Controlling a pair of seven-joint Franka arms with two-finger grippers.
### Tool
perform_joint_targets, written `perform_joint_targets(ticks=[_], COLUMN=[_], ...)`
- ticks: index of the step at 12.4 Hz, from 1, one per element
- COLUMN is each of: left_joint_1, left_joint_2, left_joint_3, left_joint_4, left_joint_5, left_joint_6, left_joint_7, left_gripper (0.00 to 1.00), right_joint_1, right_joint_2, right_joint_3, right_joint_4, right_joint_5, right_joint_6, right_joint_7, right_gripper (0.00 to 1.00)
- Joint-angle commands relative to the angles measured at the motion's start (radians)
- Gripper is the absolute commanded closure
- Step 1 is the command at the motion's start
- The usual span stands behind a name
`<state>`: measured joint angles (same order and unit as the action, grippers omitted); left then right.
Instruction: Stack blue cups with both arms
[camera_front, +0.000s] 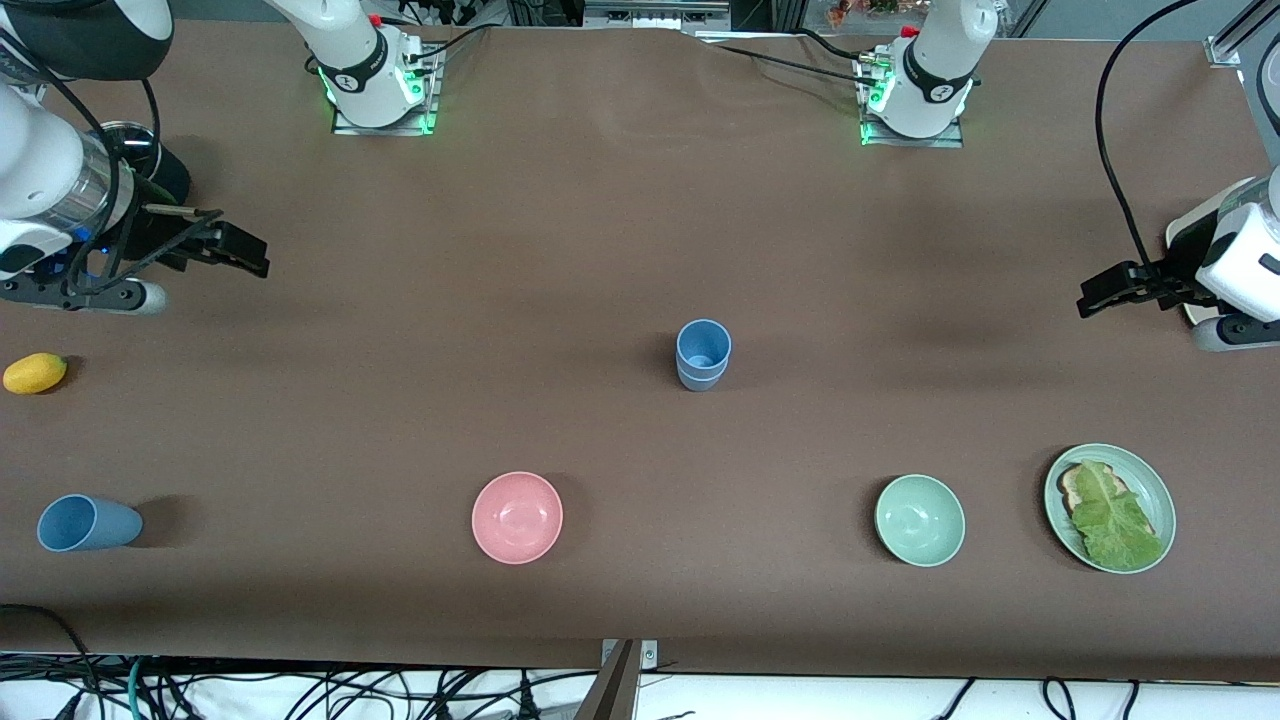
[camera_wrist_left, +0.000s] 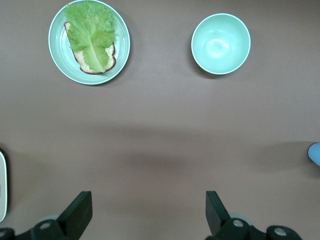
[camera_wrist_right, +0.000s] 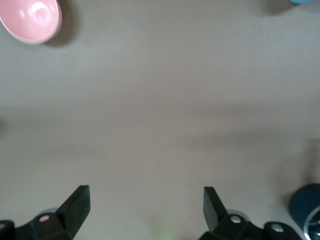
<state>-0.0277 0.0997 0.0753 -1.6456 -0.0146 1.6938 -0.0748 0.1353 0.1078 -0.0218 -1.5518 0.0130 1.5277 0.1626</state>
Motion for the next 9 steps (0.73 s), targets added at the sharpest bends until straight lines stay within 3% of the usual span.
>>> perform_joint_targets(ticks=[1, 2, 9], left_joint_1=[-0.003, -0.001, -0.003], left_joint_2=[0.003, 0.003, 0.005], left_joint_3=[0.006, 0.006, 0.006], left_joint_4=[-0.013, -0.011, -0.013], left_joint_5=[0.024, 0.024, 0.025], left_joint_6=[0.009, 0.009, 0.006], left_joint_7=[0.018, 0.018, 0.018], left_gripper=[0.0, 0.0, 0.0], right_joint_1=[0.0, 0.0, -0.002], right_joint_2=[-0.017, -0.019, -0.019], right_joint_3=[-0.03, -0.035, -0.03], right_joint_4=[0.021, 0.022, 0.024], right_joint_5=[-0.018, -0.027, -0.053], right_joint_6=[-0.055, -0.069, -0.069], right_joint_7=[-0.102, -0.176, -0.186], right_gripper=[0.0, 0.0, 0.0])
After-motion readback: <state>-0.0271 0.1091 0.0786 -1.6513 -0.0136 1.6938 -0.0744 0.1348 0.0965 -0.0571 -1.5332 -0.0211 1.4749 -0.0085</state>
